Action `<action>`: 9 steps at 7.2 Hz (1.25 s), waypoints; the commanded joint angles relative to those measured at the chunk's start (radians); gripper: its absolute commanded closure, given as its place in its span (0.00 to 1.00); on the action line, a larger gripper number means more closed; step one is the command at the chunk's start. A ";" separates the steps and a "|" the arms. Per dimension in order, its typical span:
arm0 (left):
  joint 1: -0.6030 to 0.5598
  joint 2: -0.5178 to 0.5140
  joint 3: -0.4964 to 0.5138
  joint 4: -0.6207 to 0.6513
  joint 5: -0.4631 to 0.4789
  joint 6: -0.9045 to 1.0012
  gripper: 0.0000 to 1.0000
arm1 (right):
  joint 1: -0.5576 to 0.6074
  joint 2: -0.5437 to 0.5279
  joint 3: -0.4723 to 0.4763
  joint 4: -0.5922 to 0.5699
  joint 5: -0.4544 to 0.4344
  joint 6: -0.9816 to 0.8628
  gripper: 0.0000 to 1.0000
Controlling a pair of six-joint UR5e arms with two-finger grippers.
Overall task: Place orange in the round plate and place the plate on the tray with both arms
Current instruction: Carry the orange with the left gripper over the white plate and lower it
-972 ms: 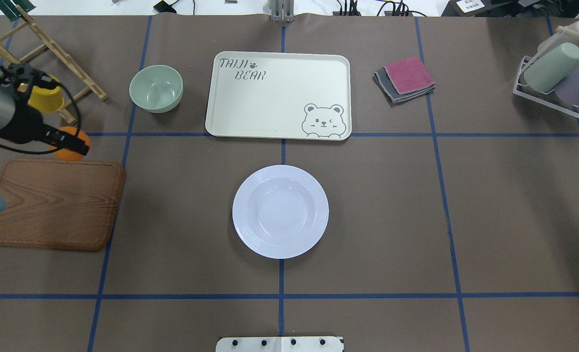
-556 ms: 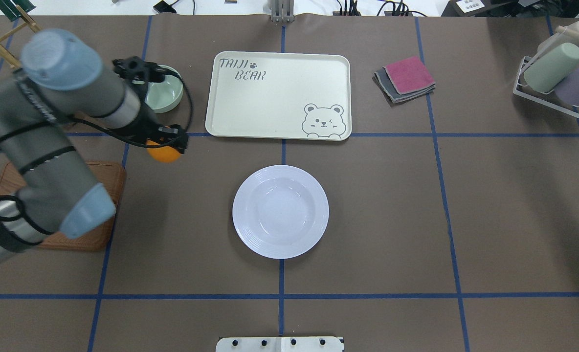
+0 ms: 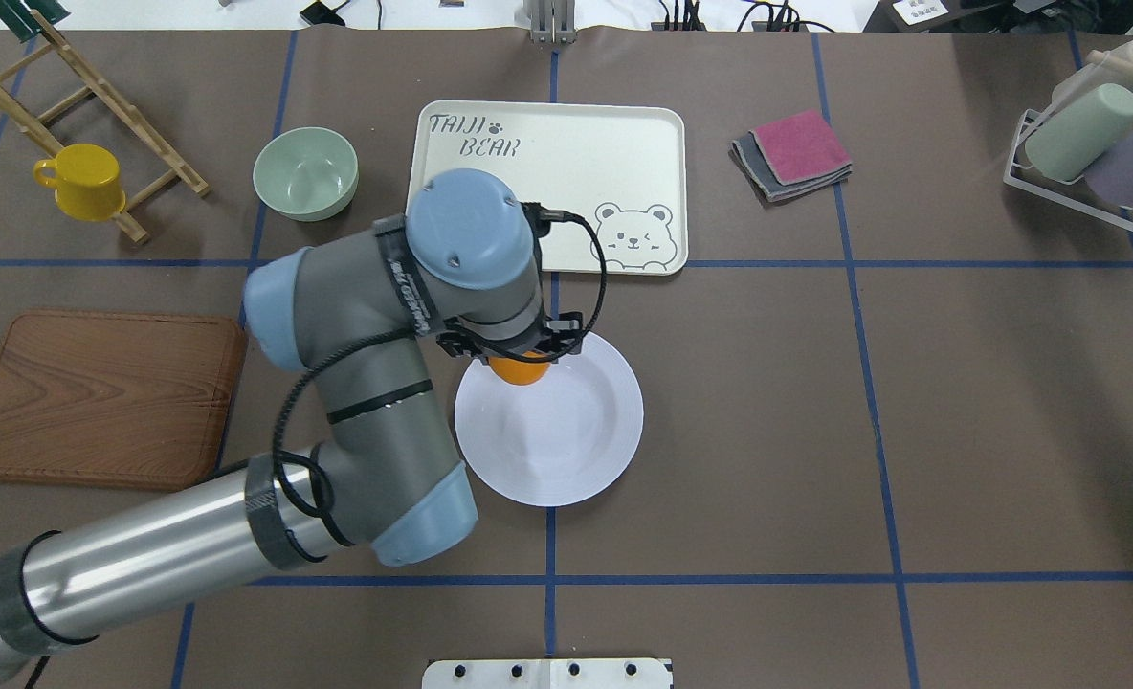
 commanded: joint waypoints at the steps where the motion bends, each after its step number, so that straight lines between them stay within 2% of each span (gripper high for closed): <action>1: 0.057 -0.033 0.110 -0.064 0.056 -0.025 0.84 | 0.000 0.000 -0.002 0.000 0.002 0.000 0.00; 2: 0.064 -0.030 0.112 -0.078 0.061 -0.016 0.44 | 0.000 0.000 0.000 0.000 0.001 0.000 0.00; 3: 0.068 -0.028 0.111 -0.077 0.063 -0.007 0.19 | 0.000 0.000 -0.002 0.000 0.001 0.000 0.00; 4: 0.073 -0.019 0.108 -0.077 0.066 -0.002 0.01 | 0.000 0.000 -0.002 0.000 0.001 0.000 0.00; 5: 0.071 -0.014 0.100 -0.075 0.066 0.007 0.01 | 0.000 0.000 0.000 0.000 0.002 0.000 0.00; 6: 0.068 -0.011 0.041 -0.061 0.052 0.044 0.01 | 0.000 0.000 0.001 0.000 0.002 0.000 0.00; 7: 0.065 0.031 -0.069 -0.014 0.051 0.088 0.00 | -0.002 0.002 0.006 0.003 0.001 -0.002 0.00; 8: 0.033 0.076 -0.181 0.068 0.043 0.133 0.00 | -0.003 0.002 0.005 0.055 0.004 0.001 0.00; 9: -0.032 0.123 -0.289 0.172 -0.018 0.253 0.00 | -0.005 0.002 0.006 0.093 0.030 0.001 0.00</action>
